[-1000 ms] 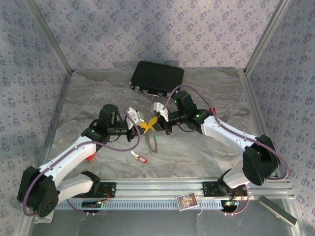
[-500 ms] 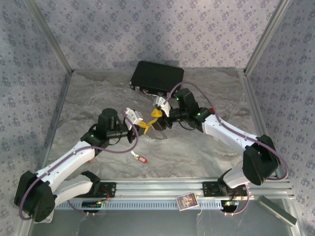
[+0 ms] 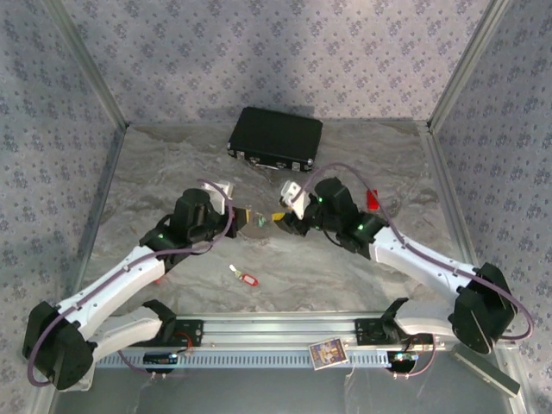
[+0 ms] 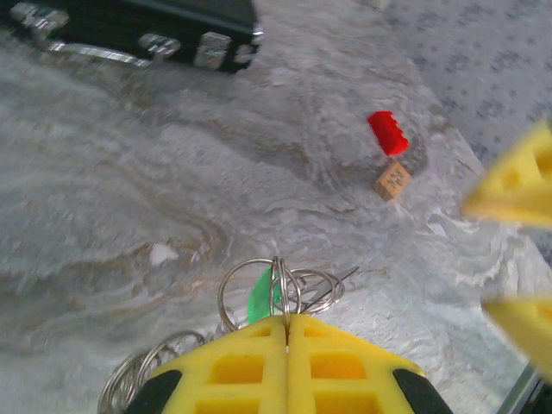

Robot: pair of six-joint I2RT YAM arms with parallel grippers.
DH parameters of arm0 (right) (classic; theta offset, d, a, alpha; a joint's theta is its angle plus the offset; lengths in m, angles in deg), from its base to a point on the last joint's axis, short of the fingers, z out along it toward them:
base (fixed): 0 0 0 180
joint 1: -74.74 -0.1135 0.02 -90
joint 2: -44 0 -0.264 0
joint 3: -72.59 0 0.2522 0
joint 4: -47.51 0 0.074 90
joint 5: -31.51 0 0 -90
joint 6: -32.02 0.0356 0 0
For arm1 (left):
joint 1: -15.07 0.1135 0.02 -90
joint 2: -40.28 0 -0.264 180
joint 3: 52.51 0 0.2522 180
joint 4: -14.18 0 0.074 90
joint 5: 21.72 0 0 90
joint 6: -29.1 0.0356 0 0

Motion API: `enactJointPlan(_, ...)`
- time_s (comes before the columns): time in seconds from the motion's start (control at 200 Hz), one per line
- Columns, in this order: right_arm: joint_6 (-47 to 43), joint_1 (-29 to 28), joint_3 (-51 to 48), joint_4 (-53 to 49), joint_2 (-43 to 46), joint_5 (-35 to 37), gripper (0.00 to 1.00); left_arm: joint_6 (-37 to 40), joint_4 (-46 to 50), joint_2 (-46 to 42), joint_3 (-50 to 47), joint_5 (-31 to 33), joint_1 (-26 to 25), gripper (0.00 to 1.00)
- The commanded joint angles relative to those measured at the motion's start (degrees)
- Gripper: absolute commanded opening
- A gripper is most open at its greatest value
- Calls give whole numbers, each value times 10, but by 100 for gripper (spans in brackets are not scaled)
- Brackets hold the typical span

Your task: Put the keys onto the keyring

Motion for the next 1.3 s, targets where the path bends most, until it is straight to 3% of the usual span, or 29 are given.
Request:
enactJointPlan(0.0, -47, -37, -27, 64, 1, 8, 38, -123, 100, 10, 71, 38, -3, 0)
enactJointPlan(0.245, -33, -94, -43, 184, -59, 29, 29, -257, 228, 46, 159, 15, -3, 0)
enactJointPlan(0.35, -42, -96, -47, 202, -65, 66, 28, -240, 258, 53, 185, 2, -3, 0)
enactJointPlan(0.435, -46, -79, -52, 195, -50, 49, 30, -218, 279, 51, 192, 3, -2, 0)
enactJointPlan(0.615, -78, -66, -38, 165, -47, 22, 30, -280, 273, 61, 179, -31, 1, 0)
enactJointPlan(0.69, -87, -60, -39, 167, -52, 31, 39, -287, 284, 69, 190, -42, 3, 0)
enactJointPlan(0.76, -92, -38, -36, 156, -58, -12, 46, -281, 302, 76, 201, -49, 4, 0)
enactJointPlan(1.019, -149, 0, 20, 29, -81, -159, 53, -232, 368, 123, 245, -120, 10, 0)
enactJointPlan(1.294, -174, 7, 48, -10, -104, -166, 53, -103, 476, 177, 328, -168, 10, 0)
